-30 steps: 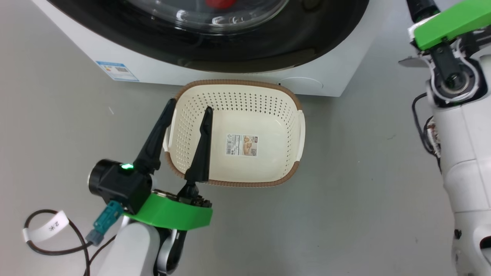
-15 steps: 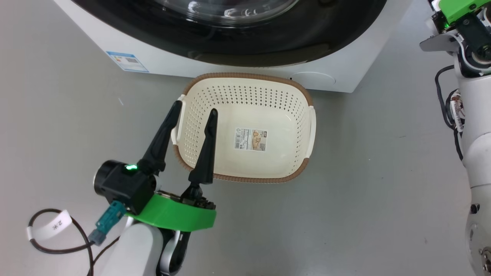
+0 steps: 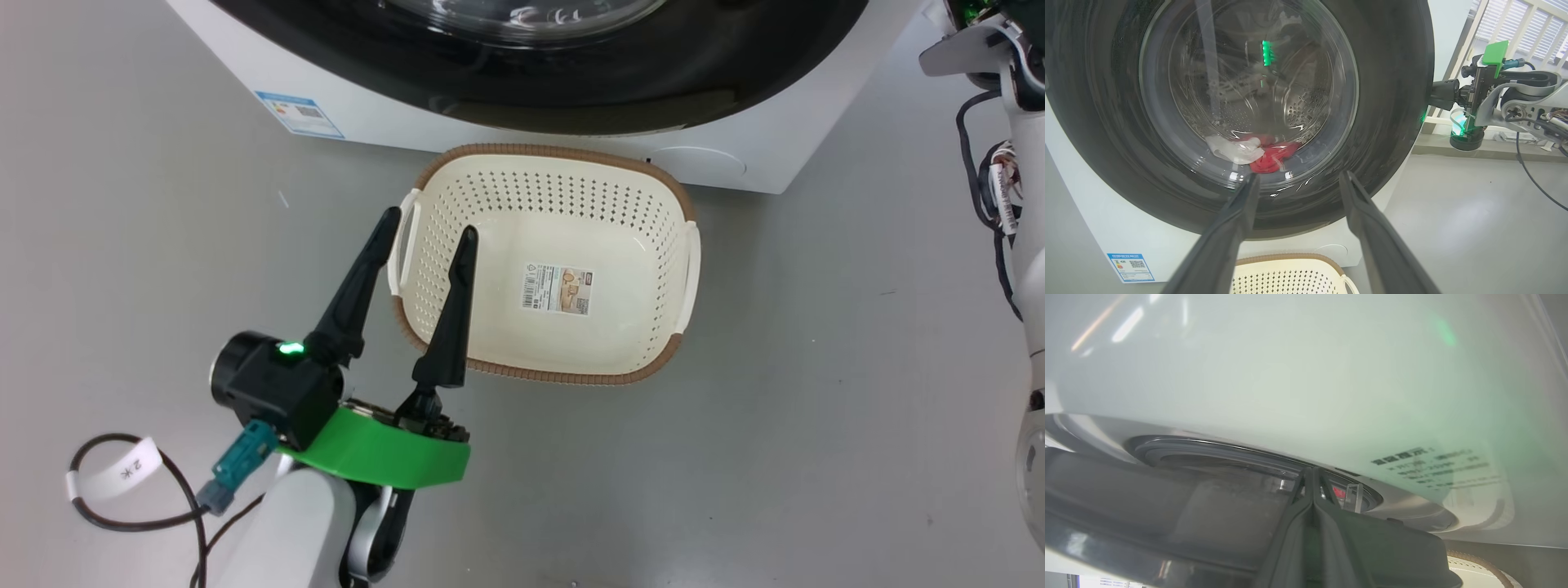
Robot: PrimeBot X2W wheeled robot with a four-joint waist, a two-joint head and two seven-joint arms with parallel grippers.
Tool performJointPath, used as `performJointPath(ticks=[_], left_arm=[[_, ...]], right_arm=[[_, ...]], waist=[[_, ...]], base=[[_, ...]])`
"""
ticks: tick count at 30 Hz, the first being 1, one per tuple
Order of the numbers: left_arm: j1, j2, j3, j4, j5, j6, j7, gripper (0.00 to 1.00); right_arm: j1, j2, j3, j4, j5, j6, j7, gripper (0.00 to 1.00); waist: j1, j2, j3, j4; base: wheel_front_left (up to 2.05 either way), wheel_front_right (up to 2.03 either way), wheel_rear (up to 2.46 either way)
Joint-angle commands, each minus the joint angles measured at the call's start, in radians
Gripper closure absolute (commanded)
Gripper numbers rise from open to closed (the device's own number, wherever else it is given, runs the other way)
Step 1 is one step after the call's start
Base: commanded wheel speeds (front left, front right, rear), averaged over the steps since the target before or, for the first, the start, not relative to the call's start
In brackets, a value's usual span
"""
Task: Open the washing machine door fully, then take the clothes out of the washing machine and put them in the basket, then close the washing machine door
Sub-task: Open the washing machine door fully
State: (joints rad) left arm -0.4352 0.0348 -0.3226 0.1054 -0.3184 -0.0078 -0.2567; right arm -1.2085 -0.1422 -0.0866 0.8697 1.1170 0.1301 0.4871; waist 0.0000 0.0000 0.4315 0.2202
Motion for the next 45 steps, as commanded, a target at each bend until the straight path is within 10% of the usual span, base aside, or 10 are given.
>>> performJointPath(ticks=[1, 45], left_arm=[[-0.015, 0.015, 0.026, -0.021, -0.009, 0.008, -0.005, 0.00], [-0.002, 0.015, 0.063, 0.021, 0.023, 0.011, -0.005, 0.00]], right_arm=[[-0.035, 0.021, 0.012, -0.017, -0.008, 0.001, 0.019, 1.00], [0.187, 0.088, 0.012, -0.236, 0.078, 0.001, 0.243, 1.00]], waist=[[0.0000, 0.0000, 0.003, 0.006], [0.0000, 0.0000, -0.082, -0.054]], base=[[0.00, 0.00, 0.00], [0.00, 0.00, 0.00]])
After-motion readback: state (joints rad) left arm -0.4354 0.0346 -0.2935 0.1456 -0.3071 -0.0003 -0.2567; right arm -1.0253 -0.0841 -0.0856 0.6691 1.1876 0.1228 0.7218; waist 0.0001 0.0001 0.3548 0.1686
